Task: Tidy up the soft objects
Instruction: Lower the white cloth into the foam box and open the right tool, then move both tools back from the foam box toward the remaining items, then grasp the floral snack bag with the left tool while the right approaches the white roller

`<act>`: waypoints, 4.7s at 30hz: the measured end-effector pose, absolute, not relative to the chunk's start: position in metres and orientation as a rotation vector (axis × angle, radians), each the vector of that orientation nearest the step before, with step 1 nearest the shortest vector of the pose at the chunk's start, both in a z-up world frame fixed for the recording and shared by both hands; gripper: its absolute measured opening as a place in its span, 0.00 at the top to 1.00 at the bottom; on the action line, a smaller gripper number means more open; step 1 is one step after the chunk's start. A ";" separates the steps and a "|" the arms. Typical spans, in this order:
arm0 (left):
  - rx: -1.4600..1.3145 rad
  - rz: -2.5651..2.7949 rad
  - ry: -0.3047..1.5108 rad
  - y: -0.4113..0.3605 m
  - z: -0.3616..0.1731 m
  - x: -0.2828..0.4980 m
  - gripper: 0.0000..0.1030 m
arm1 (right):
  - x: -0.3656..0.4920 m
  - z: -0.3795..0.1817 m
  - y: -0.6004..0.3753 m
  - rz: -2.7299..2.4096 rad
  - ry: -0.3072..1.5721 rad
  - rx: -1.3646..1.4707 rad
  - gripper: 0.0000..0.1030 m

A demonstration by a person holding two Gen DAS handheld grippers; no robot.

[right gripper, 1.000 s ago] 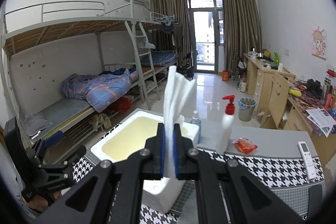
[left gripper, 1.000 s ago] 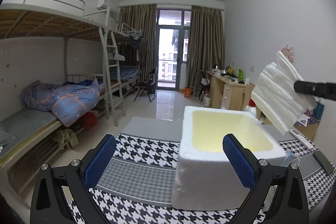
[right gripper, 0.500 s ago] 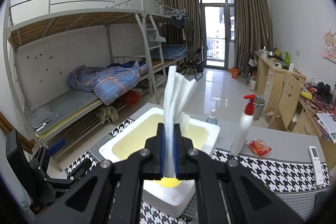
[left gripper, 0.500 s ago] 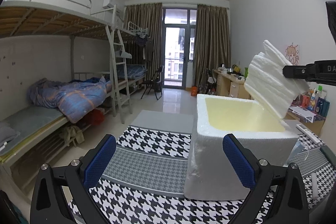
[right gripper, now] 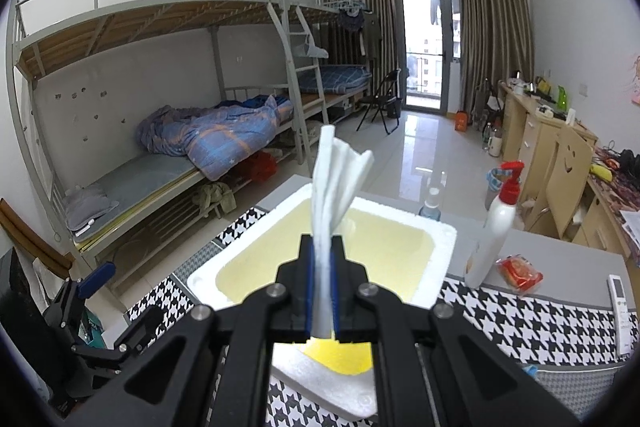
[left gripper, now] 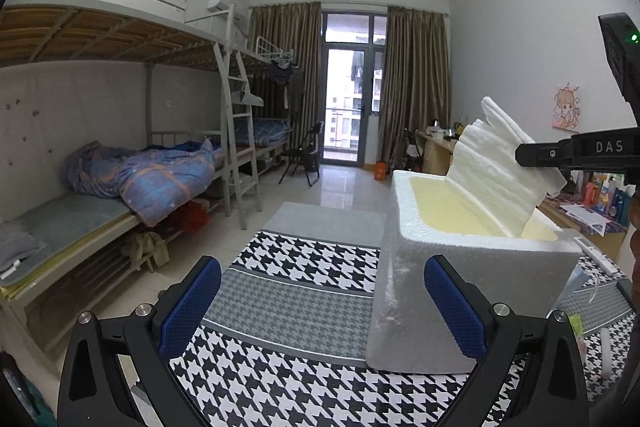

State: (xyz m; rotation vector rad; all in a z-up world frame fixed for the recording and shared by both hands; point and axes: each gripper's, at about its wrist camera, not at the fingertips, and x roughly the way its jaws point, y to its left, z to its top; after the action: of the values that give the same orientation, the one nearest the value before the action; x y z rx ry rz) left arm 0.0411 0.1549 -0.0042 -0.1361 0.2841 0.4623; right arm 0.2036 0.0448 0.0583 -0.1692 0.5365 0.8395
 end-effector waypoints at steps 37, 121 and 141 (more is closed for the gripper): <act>-0.151 0.392 0.304 0.133 0.000 0.041 0.01 | 0.181 0.054 0.011 0.846 0.504 -0.140 0.25; 0.015 -0.125 0.511 -0.028 -0.052 0.112 0.01 | 0.161 -0.057 -0.198 0.349 0.614 0.074 0.16; 0.055 -0.192 0.615 -0.051 -0.074 0.136 0.19 | 0.161 -0.085 -0.197 0.335 0.709 0.063 0.16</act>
State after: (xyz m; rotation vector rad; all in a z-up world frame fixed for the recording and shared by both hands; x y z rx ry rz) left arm 0.1362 -0.0506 -0.0741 0.0549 0.6150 -0.1924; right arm 0.1605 -0.1970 -0.0853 0.0628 0.7092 0.3348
